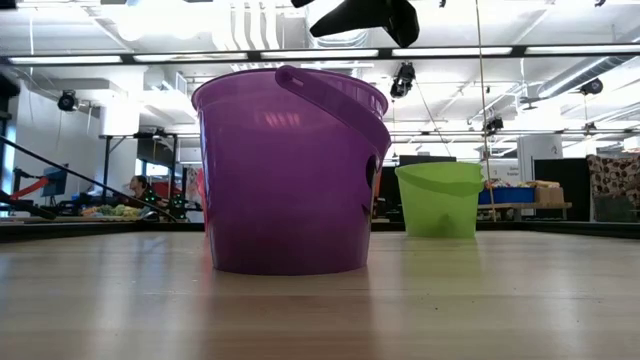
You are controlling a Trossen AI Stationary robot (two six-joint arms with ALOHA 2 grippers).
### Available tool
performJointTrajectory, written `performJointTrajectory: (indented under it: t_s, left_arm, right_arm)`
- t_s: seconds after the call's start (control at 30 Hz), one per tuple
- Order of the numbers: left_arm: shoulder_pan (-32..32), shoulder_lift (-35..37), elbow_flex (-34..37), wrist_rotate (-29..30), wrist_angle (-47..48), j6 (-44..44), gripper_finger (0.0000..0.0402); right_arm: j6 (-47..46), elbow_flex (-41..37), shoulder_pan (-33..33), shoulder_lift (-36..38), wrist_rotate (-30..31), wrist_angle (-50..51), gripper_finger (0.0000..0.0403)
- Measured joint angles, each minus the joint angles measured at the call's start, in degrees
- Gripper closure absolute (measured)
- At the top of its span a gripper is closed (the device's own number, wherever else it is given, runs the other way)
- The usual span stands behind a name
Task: Sort candy
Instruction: Put the white-blue chocolate into the green bucket
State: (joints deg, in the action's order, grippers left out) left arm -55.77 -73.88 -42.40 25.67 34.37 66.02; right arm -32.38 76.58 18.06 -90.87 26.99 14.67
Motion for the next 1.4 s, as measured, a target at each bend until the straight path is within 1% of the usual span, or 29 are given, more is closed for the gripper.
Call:
performJointTrajectory:
  t_s: [0.1,0.2,0.3,0.4,0.5,0.57,0.63,0.73,0.77,0.9,0.97,1.03,1.1,1.23,1.33,1.4]
  left_arm:
    - [-0.02,-3.17,1.51,-1.29,-2.59,0.07,0.0252]
    - [-0.02,-6.93,2.24,-2.63,-5.21,0.02,0.0220]
    - [-0.02,-10.93,2.38,-3.87,-6.71,-0.15,0.0208]
    - [-0.04,-14.16,2.41,-4.70,-9.29,-0.15,0.0210]
    - [-0.04,-16.55,2.01,-5.87,-9.98,-0.31,0.0223]
    - [-0.03,-17.73,1.75,-6.12,-9.62,-0.31,0.0241]
    - [-0.08,-18.35,1.52,-6.03,-9.24,-0.12,0.0272]
    - [-0.11,-18.22,1.34,-5.65,-9.12,0.08,0.0332]
    - [-0.11,-17.94,1.36,-5.56,-8.94,0.17,0.0342]
    - [-0.11,-16.61,1.43,-5.60,-7.83,0.17,0.0344]
    - [-0.11,-15.75,1.45,-5.57,-7.44,0.17,0.0359]
    - [-0.11,-14.61,1.03,-5.49,-6.77,-0.61,0.0382]
    - [-0.11,-13.19,0.32,-5.00,-5.71,-2.08,0.0391]
    - [-0.06,-8.84,-2.19,-1.30,-1.53,-2.55,0.0396]
    - [0.00,-6.78,-3.29,0.39,3.87,-2.44,0.0400]
    - [0.00,-5.24,-4.16,2.05,5.71,-2.22,0.0401]
  right_arm:
    - [-0.03,0.00,0.00,0.00,0.00,-0.02,0.0227]
    - [-0.04,0.00,0.00,0.00,0.00,0.00,0.0225]
    - [-0.11,0.00,0.00,0.00,0.02,0.00,0.0225]
    - [-0.10,0.00,-0.13,0.00,0.02,0.02,0.0225]
    - [-0.13,0.00,-0.40,0.00,0.00,0.02,0.0225]
    - [-0.15,0.00,-0.61,0.00,0.00,0.02,0.0225]
    - [-0.15,0.00,-0.87,0.00,0.00,0.02,0.0225]
    - [-0.15,0.00,-1.18,0.00,-0.02,0.01,0.0225]
    - [-0.15,0.00,-1.25,0.00,-0.02,0.00,0.0225]
    - [-0.15,0.00,-1.36,0.00,-0.05,0.00,0.0227]
    - [-0.14,0.01,-1.36,0.00,-0.09,0.00,0.0227]
    - [0.19,0.02,-1.56,0.00,-0.15,0.00,0.0227]
    - [0.70,0.02,-1.78,0.00,-0.24,-0.03,0.0229]
    - [2.16,0.36,-2.82,0.02,-0.42,-0.19,0.0234]
    - [3.72,1.43,-3.41,0.02,-0.67,-0.44,0.0237]
    - [5.19,2.01,-3.77,0.02,-0.91,-0.46,0.0239]
